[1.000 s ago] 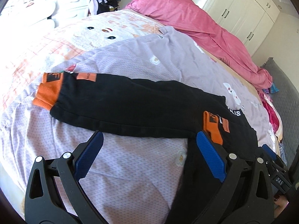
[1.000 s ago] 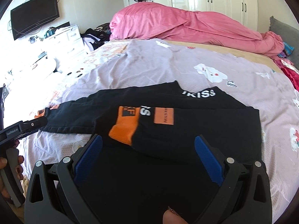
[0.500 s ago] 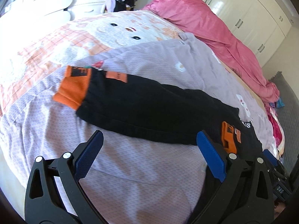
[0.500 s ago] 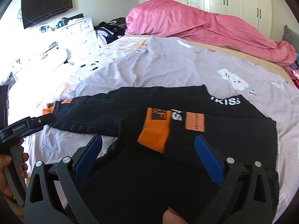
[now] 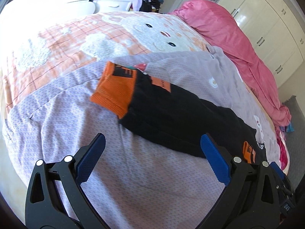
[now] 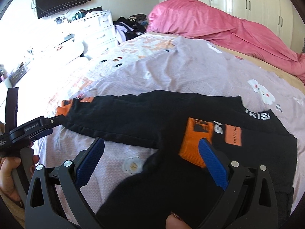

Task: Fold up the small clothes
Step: 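Grasp the other sleeve's orange cuff with the left gripper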

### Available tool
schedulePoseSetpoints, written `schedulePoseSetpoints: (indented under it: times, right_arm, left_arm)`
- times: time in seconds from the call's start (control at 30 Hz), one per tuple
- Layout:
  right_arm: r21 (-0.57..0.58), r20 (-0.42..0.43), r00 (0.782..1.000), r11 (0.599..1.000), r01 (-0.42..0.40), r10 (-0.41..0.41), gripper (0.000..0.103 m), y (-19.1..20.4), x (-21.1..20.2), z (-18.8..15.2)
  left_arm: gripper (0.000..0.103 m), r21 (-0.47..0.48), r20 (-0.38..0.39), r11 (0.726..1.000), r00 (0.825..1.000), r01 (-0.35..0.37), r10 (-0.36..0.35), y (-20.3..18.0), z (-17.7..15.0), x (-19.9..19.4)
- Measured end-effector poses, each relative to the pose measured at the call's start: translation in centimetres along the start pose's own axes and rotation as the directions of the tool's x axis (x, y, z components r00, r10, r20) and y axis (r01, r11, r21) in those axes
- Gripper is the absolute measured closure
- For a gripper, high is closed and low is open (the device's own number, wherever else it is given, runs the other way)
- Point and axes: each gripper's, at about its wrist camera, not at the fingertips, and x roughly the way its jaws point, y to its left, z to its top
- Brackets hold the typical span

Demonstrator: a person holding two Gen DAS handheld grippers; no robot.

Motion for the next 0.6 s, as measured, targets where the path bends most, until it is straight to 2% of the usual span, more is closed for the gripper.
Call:
schedulePoseSetpoints:
  times: [0.17, 0.5, 0.6]
  right_arm:
    - [-0.019, -0.009, 1.000, 1.000, -0.017, 0.017, 0.004, 1.1, 0.9, 0.2]
    - [-0.004, -0.016, 1.000, 1.000, -0.012, 0.012, 0.004, 0.4, 1.9, 0.5]
    - [0.007, -0.018, 1.000, 1.000, -0.009, 0.009, 0.004, 0.1, 1.9, 0.3]
  left_arm:
    - [0.009, -0.058, 0.001, 0.998, 1.000, -0.010, 0.010, 1.9, 0.5, 0.4]
    - [0.009, -0.140, 0.045, 0.990, 0.999, 0.011, -0.005, 3.5, 1.6, 1.3]
    - [0.015, -0.163, 0.067, 0.987, 0.998, 0.014, -0.003, 3.7, 2.2, 1.8]
